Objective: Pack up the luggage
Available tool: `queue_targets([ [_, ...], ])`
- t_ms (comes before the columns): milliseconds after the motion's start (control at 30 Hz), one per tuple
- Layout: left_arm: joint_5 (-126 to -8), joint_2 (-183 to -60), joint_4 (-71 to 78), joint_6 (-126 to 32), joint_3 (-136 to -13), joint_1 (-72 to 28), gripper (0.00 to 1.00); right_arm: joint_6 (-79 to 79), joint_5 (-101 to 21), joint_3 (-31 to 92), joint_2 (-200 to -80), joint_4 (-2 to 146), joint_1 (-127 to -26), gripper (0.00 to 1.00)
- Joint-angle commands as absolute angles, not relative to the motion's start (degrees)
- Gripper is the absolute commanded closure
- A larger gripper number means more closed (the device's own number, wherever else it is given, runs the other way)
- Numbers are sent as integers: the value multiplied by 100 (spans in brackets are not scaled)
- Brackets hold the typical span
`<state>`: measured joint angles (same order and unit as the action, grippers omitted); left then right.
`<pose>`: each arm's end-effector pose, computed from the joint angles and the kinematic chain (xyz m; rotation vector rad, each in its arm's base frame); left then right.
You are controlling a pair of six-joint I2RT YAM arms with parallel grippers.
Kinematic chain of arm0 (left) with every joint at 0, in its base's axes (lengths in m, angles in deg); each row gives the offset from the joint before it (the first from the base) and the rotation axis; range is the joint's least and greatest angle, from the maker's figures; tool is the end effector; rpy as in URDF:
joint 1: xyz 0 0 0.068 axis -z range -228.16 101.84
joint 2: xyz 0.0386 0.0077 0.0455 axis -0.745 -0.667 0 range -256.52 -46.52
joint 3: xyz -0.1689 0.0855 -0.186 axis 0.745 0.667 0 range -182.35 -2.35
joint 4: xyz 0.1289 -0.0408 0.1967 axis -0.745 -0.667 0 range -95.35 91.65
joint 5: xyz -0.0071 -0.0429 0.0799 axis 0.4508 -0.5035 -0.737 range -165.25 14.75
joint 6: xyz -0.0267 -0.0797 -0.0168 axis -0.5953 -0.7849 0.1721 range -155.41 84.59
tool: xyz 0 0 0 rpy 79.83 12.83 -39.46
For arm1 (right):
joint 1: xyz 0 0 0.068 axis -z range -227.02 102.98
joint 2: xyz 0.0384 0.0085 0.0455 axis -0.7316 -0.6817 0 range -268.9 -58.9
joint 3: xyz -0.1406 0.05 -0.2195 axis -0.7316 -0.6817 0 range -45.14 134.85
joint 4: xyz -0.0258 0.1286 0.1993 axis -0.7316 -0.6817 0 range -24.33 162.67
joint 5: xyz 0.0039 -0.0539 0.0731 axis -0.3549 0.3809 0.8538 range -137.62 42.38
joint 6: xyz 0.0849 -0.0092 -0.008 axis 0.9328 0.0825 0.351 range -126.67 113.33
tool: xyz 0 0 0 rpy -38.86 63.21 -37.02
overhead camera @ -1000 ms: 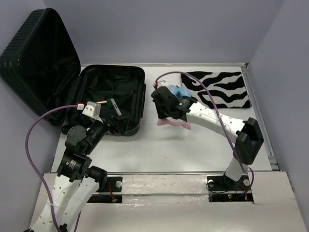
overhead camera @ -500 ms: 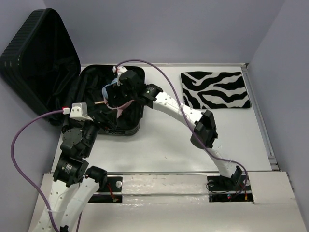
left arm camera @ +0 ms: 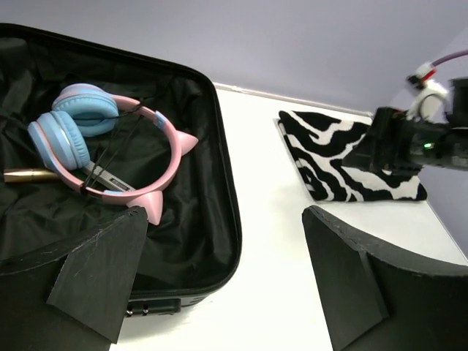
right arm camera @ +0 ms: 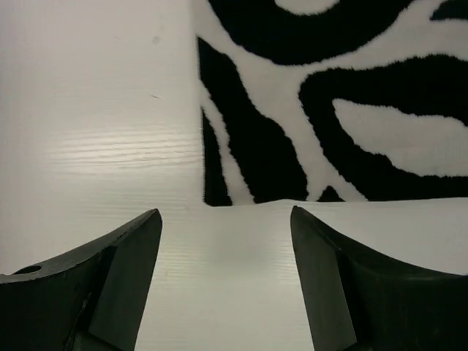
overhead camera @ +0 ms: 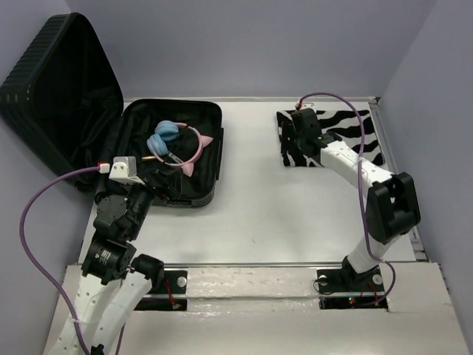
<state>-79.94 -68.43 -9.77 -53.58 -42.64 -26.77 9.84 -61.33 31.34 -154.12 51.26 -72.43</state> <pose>0.1148 -0.0383 0.3537 -0.0267 1.4692 -0.5045 0.3546 0.1486 0.2597 -0.0491 2.2499 0.1212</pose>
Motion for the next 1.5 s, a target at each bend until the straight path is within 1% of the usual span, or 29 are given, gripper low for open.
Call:
queue_targets([
  [0, -7579, -7042, -538, -5448, -4313, -2663, 1, 915, -6800, 2877, -15996, 5219, -7278, 23],
  [33, -7308, -7129, -486, -5509, -4269, -2671, 1, 898, -6827, 3016, -16285, 5184, -7277, 23],
  [67, -7209, -7165, -459, -5544, -4251, -2672, 1, 871, -6818, 3087, -16435, 5158, -7277, 26],
  [167, -6981, -7341, -406, -5632, -4225, -2672, 1, 845, -6581, 3263, -16989, 5131, -7277, 27],
  [200, -6841, -7393, -415, -5659, -4233, -2680, 1, 836, -6581, 3333, -17112, 5131, -7277, 32],
  [233, -6770, -7516, -424, -5668, -4242, -2672, 1, 836, -6572, 3352, -17235, 5131, -7277, 39],
  [267, -6578, -7578, -406, -5677, -4268, -2672, 1, 853, -6572, 3352, -17402, 5131, -7277, 59],
  [333, -6401, -7789, -380, -5807, -4330, -2672, 1, 923, -6537, 3142, -17404, 5192, -7347, 76],
  [400, -5918, -7921, -65, -5992, -4322, -2663, 1, 1011, -6616, 2870, -17186, 5307, -7654, 86],
  [433, -5873, -8052, 24, -6211, -4321, -2654, 1, 1055, -6668, 2546, -17071, 5411, -7795, 87],
  [500, -5820, -8167, 165, -6318, -4339, -2636, 1, 1308, -6582, 2176, -16659, 5483, -8189, 93],
  [600, -5969, -8404, 437, -6485, -4365, -2549, 2, 1740, -6502, 1332, -16219, 5667, -8542, 93],
  [633, -6004, -8500, 473, -6520, -4365, -2479, 3, 1845, -6476, 1104, -15860, 5781, -8752, 93],
  [667, -6065, -8562, 534, -6581, -4365, -2435, 8, 2108, -6441, 658, -15665, 5816, -8832, 93],
  [733, -6205, -8738, 622, -6660, -4330, -2207, 11, 2320, -6353, 86, -15052, 5930, -8903, 93],
  [833, -6557, -8940, 692, -6722, -4330, -1864, 15, 2348, -6379, -94, -14401, 5800, -8903, 93],
  [900, -6996, -9116, 675, -6705, -4374, -1504, 16, 2277, -6257, 46, -14197, 5598, -8903, 71],
  [967, -7199, -9511, 631, -6705, -4471, -1275, 16, 2330, -6221, 21, -13942, 5413, -8903, 43],
  [1000, -7513, -9677, 579, -6748, -4601, -1030, 18, 2356, -6212, -32, -13584, 5413, -8903, 27],
  [1033, -7986, -10010, 535, -6766, -4785, -897, 19, 2356, -6186, -128, -13398, 5404, -8903, 23],
  [1067, -8199, -10178, 517, -6793, -4892, -766, 20, 2365, -6151, -181, -13022, 5404, -8703, 19],
  [1133, -8804, -10741, 508, -6959, -5216, -414, 21, 2374, -6089, -322, -12668, 5413, -8483, 19],
  [1200, -9053, -11206, 508, -6986, -5498, -264, 22, 2417, -6063, -401, -12177, 5413, -8098, 19],
  [1233, -9124, -11757, 508, -6977, -5812, -202, 22, 2444, -6036, -523, -12026, 5473, -7921, 19],
  [1300, -9248, -12339, 456, -7021, -6174, -175, 22, 2514, -5722, -673, -11745, 5579, -7526, 19],
  [1333, -9195, -12873, 447, -7030, -6515, -175, 22, 2532, -5641, -830, -11465, 5701, -7193, 19],
  [1367, -9177, -13105, 464, -7039, -6667, -167, 21, 2576, -5606, -832, -11349, 5729, -7050, 16],
  [1400, -9282, -13585, 516, -7056, -6807, -158, 18, 2602, -5527, -962, -11139, 5764, -6814, 15],
  [1467, -9379, -14098, 456, -7057, -7350, -167, 16, 2620, -5500, -1051, -10945, 5764, -6663, 13],
])
